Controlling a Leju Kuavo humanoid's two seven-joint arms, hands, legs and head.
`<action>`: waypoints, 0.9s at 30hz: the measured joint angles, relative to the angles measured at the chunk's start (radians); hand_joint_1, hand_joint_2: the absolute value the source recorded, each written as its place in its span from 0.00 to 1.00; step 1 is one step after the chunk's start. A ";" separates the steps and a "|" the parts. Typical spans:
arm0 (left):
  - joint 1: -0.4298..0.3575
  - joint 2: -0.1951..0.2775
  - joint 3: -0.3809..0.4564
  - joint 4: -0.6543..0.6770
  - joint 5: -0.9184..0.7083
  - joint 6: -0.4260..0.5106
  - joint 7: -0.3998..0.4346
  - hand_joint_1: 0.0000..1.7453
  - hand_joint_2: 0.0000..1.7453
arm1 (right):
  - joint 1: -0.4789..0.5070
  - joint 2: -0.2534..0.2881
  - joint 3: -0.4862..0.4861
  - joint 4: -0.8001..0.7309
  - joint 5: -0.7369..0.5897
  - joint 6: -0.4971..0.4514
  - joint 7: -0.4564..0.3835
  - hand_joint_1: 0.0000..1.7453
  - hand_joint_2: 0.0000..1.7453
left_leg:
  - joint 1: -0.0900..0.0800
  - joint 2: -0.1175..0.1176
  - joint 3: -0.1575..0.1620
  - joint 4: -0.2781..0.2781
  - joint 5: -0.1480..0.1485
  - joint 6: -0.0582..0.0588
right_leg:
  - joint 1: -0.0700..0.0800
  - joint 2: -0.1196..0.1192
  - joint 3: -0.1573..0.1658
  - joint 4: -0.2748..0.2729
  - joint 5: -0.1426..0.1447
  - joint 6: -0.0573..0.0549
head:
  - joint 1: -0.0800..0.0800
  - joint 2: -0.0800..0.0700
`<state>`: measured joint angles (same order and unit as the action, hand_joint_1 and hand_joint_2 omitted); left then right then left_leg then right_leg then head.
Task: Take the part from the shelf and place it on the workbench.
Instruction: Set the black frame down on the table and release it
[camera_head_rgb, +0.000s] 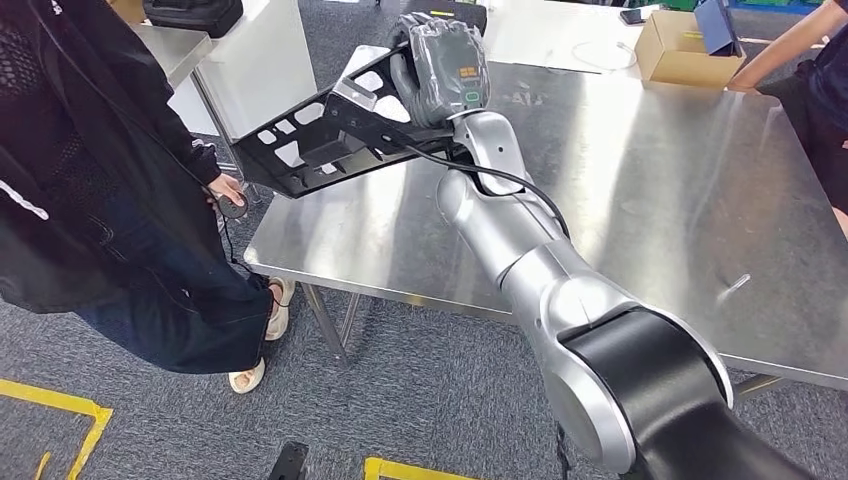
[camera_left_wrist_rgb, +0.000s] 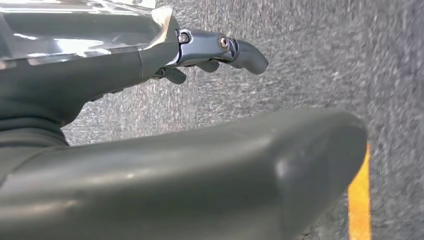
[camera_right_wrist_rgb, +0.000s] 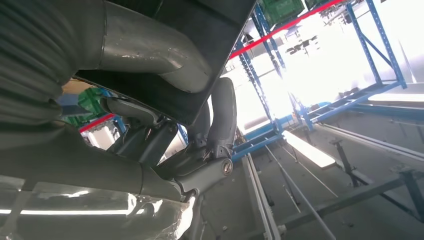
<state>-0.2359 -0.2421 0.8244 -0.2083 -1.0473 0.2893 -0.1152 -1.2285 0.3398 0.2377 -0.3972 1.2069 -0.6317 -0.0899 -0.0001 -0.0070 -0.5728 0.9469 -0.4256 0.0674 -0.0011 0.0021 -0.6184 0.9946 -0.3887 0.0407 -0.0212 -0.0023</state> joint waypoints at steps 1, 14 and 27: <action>-0.001 0.000 0.000 0.000 0.000 0.002 0.000 0.00 0.00 | -0.004 0.000 0.000 0.000 0.000 0.000 0.000 1.00 1.00 | 0.002 0.001 0.011 -0.003 0.002 0.002 | -0.001 0.000 -0.020 0.039 -0.021 -0.003 | 0.000 0.000; -0.003 0.004 0.001 0.000 0.006 0.000 0.000 0.00 0.00 | -0.006 -0.014 -0.005 0.000 0.009 -0.001 0.004 1.00 1.00 | 0.031 -0.007 0.041 0.047 -0.065 -0.076 | -0.033 0.007 -0.026 0.005 -0.004 0.008 | 0.001 0.000; -0.006 0.009 0.001 0.001 0.006 -0.013 0.001 0.00 0.00 | -0.008 -0.013 -0.005 0.003 0.020 -0.001 0.008 1.00 1.00 | -0.015 -0.007 -0.135 0.031 0.106 -0.012 | -0.010 0.022 0.085 -0.004 -0.101 -0.020 | -0.001 0.000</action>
<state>-0.2416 -0.2328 0.8256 -0.2076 -1.0411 0.2763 -0.1143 -1.2363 0.3267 0.2331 -0.3945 1.2273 -0.6327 -0.0814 -0.0152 -0.0137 -0.7082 0.9779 -0.3192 0.0551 -0.0111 0.0240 -0.5330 0.9907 -0.4899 0.0205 -0.0226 -0.0023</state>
